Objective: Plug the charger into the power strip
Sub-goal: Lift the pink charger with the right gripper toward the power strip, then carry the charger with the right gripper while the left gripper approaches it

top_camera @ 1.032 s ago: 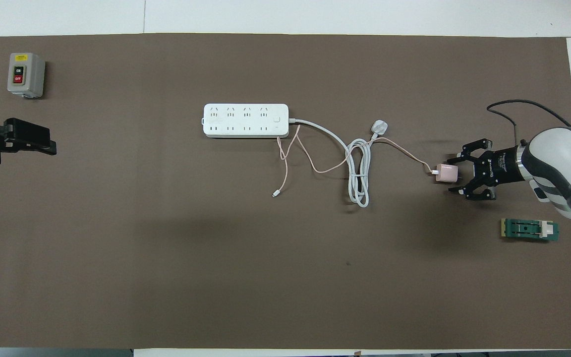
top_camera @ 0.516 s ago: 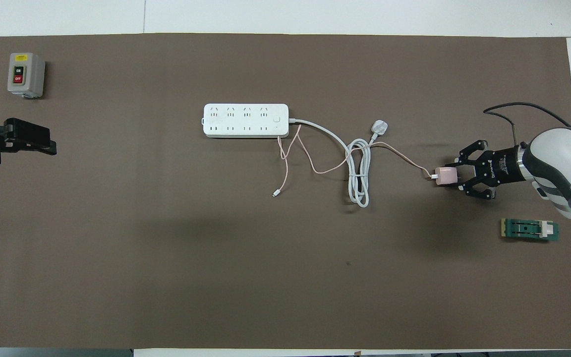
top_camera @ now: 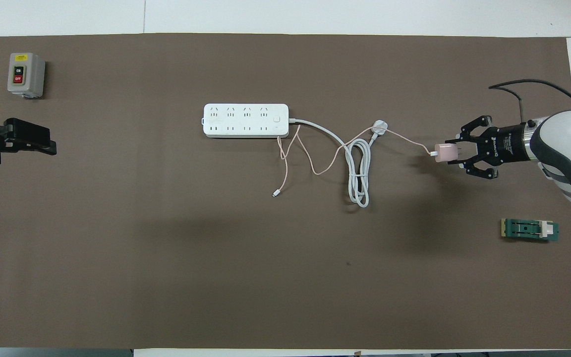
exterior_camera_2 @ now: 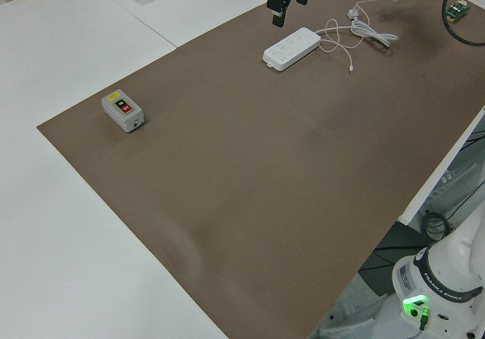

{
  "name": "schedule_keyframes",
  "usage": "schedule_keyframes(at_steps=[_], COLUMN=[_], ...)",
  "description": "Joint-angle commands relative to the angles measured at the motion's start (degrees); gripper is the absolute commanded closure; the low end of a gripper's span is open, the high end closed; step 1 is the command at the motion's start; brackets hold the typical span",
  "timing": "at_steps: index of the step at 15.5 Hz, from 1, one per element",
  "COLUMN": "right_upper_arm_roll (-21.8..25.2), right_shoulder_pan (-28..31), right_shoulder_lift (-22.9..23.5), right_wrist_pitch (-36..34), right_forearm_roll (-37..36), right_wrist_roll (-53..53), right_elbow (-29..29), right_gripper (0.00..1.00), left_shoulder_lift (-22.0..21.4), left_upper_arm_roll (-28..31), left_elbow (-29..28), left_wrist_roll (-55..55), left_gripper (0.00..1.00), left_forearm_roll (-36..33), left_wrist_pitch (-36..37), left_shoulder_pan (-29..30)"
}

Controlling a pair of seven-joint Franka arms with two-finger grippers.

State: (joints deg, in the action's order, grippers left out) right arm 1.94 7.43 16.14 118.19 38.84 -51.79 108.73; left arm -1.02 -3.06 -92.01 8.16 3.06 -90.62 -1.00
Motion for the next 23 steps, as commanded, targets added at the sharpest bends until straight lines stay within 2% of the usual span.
schedule_keyframes(at_steps=[1, 7, 12, 16, 17, 19, 23], right_upper_arm_roll=[-0.19, -0.19, -0.19, -0.1, -0.01, -0.1, -0.01], right_shoulder_pan=[-0.39, -6.01, -13.47, -19.8, -21.04, -22.71, -29.38], right_shoulder_lift=[-0.41, -0.32, 0.29, 0.64, 0.82, 0.91, 2.39], right_wrist_pitch=[-4.36, -10.52, -9.56, -4.83, -3.94, -2.01, 3.52], right_forearm_roll=[0.8, 0.45, 0.54, 0.01, -0.34, -1.22, -3.14], right_wrist_roll=[-4.01, -16.12, -31.5, -40.38, -41.71, -44.78, -52.42], right_elbow=[-5.53, -15.38, -20.22, -20.23, -20.23, -20.23, -21.71], right_gripper=[1.0, 1.0, 1.0, 1.0, 1.0, 1.0, 1.0], left_shoulder_lift=[-1.17, -1.17, -1.09, -1.17, -1.09, -1.43, -0.74], left_upper_arm_roll=[-0.2, -0.2, -0.37, -0.46, 0.15, 0.15, 0.15], left_elbow=[-1.24, -1.24, -1.16, -1.59, -1.6, -2.47, -4.67], left_wrist_roll=[-0.25, -0.25, -0.25, -0.43, -0.6, -0.78, -0.78], left_gripper=[0.0, 0.0, 0.0, 0.0, 0.0, 0.0, 0.0], left_forearm_roll=[0.72, 0.72, 0.72, 0.81, 2.73, 17.0, 29.35], left_wrist_pitch=[-0.44, -0.44, -0.7, -0.96, -1.75, 0.34, 0.44], left_shoulder_pan=[0.56, 0.56, -0.23, 0.56, 0.91, 4.85, 6.1])
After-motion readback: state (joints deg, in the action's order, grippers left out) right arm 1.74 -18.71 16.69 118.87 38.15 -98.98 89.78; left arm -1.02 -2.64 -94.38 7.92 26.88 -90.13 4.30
